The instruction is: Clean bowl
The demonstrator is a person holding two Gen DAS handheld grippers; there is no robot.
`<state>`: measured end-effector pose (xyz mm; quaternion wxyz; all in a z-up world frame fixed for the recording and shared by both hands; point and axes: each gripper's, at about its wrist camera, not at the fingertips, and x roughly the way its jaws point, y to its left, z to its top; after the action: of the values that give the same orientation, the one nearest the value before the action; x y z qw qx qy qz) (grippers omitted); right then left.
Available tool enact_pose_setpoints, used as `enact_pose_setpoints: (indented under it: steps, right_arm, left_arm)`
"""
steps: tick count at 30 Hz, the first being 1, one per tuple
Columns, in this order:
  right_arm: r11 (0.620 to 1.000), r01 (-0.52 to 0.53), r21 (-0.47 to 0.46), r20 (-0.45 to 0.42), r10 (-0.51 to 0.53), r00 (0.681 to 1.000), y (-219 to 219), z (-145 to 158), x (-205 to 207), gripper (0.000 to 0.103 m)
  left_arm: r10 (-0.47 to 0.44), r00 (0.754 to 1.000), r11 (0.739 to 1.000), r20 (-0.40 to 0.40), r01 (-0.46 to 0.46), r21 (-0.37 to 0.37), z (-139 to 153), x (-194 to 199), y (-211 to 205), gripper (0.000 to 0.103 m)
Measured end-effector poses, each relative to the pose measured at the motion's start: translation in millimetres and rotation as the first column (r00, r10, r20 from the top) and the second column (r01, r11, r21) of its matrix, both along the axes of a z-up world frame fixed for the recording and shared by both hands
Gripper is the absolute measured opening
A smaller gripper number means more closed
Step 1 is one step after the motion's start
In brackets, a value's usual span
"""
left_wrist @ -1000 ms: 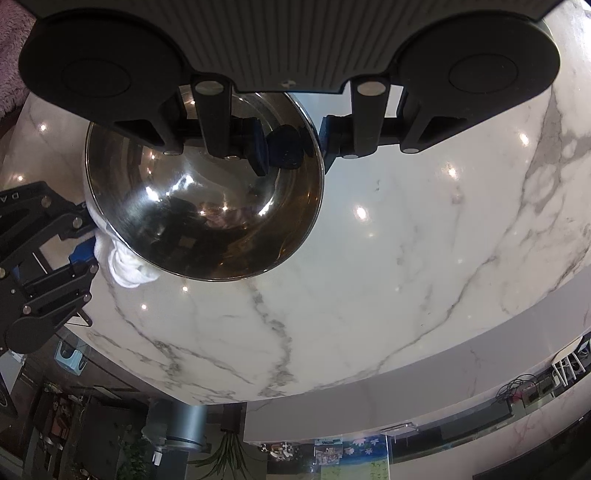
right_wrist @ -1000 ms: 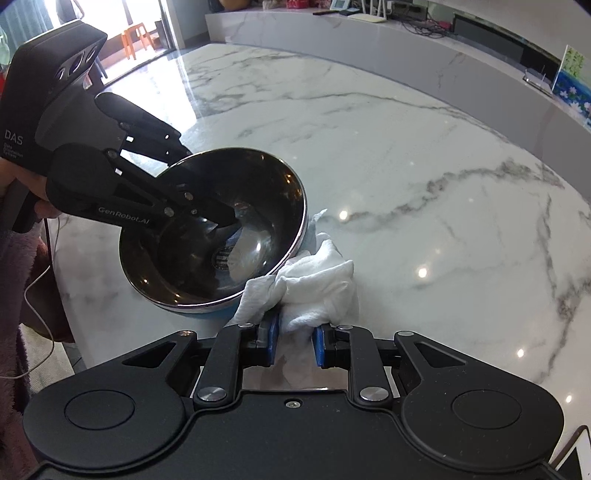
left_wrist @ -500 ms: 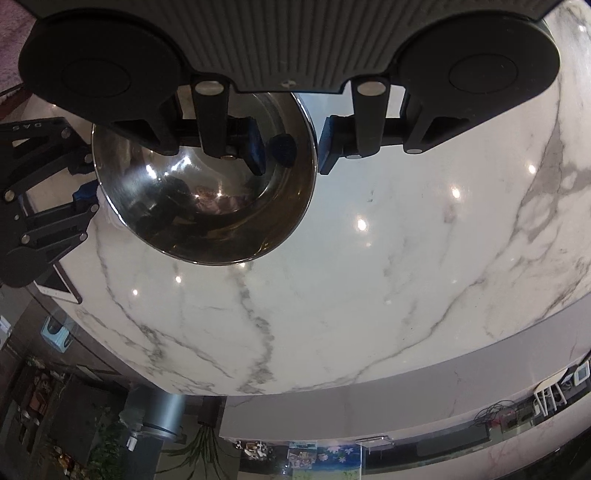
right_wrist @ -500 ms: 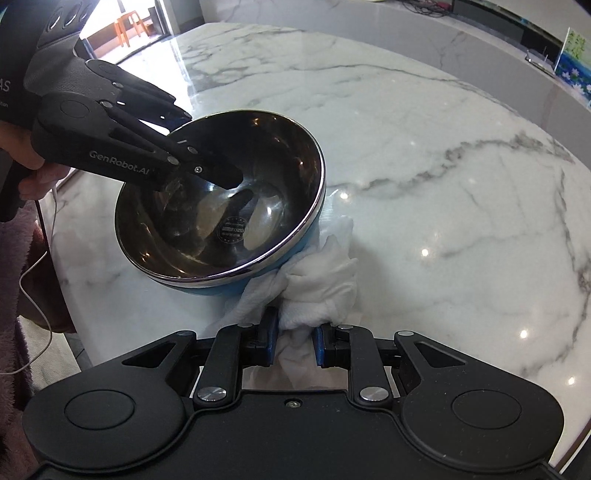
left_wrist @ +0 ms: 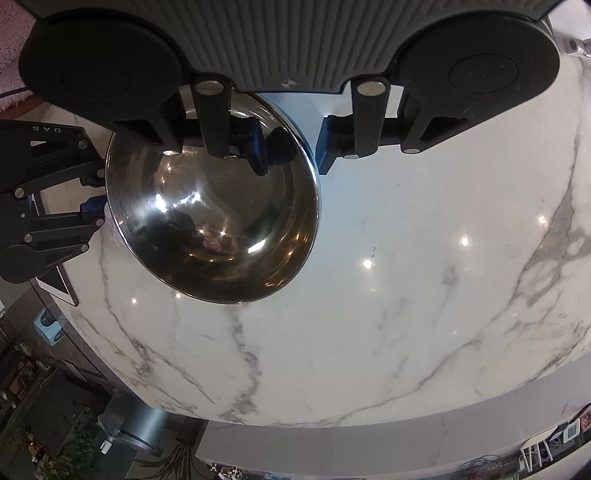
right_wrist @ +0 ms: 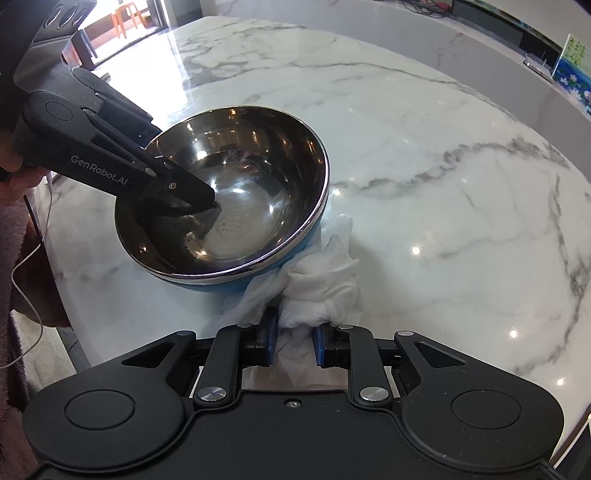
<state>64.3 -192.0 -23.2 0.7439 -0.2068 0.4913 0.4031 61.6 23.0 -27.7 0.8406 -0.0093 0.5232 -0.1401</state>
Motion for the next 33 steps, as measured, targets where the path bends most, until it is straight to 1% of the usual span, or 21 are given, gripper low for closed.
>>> enact_pose_setpoints:
  steps: [6,11,16,18,22,33]
  right_arm:
    - [0.999,-0.028,-0.021,0.014,0.028,1.0,0,6,-1,0.017]
    - [1.0,0.004,-0.016,0.055,-0.003,0.998,-8,21,8,0.015]
    - [1.0,0.024,-0.009,0.106,-0.023,0.994,-14,40,22,0.015]
    - [1.0,0.025,0.001,0.105,-0.025,0.994,-15,43,26,0.015]
    - [1.0,-0.001,0.0,0.094,0.001,0.996,-11,39,27,0.015]
    - [0.999,-0.046,0.0,0.038,0.046,0.998,-9,25,21,0.015]
  left_arm:
    - [-0.067,0.996,0.997,0.05,0.066,0.029,1,1,-5,0.024]
    - [-0.142,0.986,0.988,0.087,0.135,0.076,2,3,-13,0.024]
    - [-0.208,0.973,0.976,0.096,0.2,0.089,3,6,-16,0.023]
    - [-0.226,0.969,0.972,0.098,0.217,0.094,3,5,-18,0.023]
    - [-0.248,0.964,0.966,0.1,0.239,0.098,3,3,-21,0.023]
    - [-0.249,0.963,0.966,0.1,0.24,0.097,2,4,-20,0.023]
